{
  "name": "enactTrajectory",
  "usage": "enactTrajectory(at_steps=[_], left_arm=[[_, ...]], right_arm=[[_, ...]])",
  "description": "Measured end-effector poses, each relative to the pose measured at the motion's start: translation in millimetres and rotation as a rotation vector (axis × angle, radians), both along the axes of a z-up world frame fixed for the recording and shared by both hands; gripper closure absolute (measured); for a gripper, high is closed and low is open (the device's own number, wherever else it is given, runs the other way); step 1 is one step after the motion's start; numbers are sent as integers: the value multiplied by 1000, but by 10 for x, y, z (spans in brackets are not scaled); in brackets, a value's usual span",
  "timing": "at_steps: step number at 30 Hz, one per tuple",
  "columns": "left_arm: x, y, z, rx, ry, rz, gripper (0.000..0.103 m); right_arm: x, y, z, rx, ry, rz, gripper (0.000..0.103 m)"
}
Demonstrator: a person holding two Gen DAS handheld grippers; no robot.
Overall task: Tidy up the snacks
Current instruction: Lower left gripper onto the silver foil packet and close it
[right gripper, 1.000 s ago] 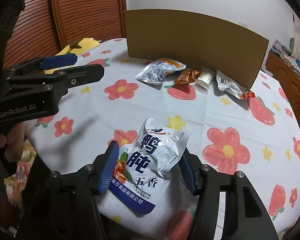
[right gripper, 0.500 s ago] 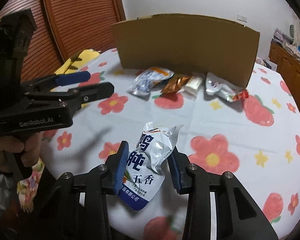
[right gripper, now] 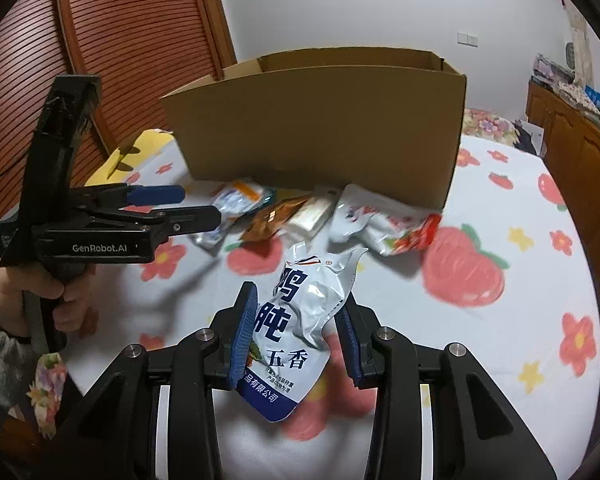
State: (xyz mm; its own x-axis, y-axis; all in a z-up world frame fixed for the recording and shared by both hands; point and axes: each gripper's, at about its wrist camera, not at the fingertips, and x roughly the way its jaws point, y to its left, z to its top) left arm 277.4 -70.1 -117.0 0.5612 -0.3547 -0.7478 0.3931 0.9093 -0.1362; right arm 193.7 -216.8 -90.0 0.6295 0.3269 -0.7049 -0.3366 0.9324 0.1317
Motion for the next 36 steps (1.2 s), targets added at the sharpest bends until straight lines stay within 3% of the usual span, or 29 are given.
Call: enactTrajectory(at_steps=[13, 20, 32, 35, 36], left_arm=[[251, -99, -183, 74, 57, -17, 25], [264, -198, -190, 152, 36, -40, 25], [321, -169, -176, 155, 55, -38, 25], [307, -142, -173, 137, 44, -38, 37], [287, -138, -165, 138, 35, -40, 45]], right_arm=[[235, -101, -204, -27, 34, 11, 65], [205, -66, -234, -40, 29, 19, 65], [224, -77, -239, -32, 33, 22, 65], [223, -78, -239, -33, 32, 22, 65], [224, -79, -240, -33, 32, 23, 65]])
